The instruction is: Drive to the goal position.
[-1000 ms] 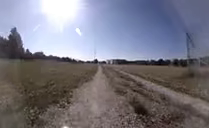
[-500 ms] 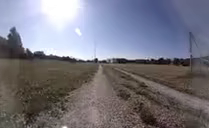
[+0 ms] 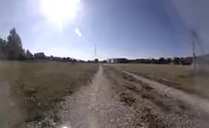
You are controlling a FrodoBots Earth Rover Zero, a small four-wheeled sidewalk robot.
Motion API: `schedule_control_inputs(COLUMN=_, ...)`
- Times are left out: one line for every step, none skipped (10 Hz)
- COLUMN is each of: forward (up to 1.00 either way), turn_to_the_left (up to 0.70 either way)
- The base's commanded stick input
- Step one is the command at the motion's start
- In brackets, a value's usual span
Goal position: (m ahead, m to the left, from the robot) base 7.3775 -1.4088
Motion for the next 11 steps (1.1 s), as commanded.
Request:
schedule_control_inputs(forward=0.50, turn_to_the_left=0.00)
schedule_control_inputs(forward=0.50, turn_to_the_left=0.00)
schedule_control_inputs(forward=0.50, turn_to_the_left=0.00)
schedule_control_inputs(forward=0.50, turn_to_the_left=0.00)
schedule_control_inputs(forward=0.50, turn_to_the_left=0.00)
schedule_control_inputs(forward=0.50, turn_to_the_left=0.00)
schedule_control_inputs(forward=0.50, turn_to_the_left=0.00)
schedule_control_inputs(forward=0.50, turn_to_the_left=0.00)
schedule_control_inputs(forward=0.50, turn_to_the_left=0.00)
schedule_control_inputs(forward=0.50, turn_to_the_left=0.00)
schedule_control_inputs(forward=0.50, turn_to_the_left=-0.04)
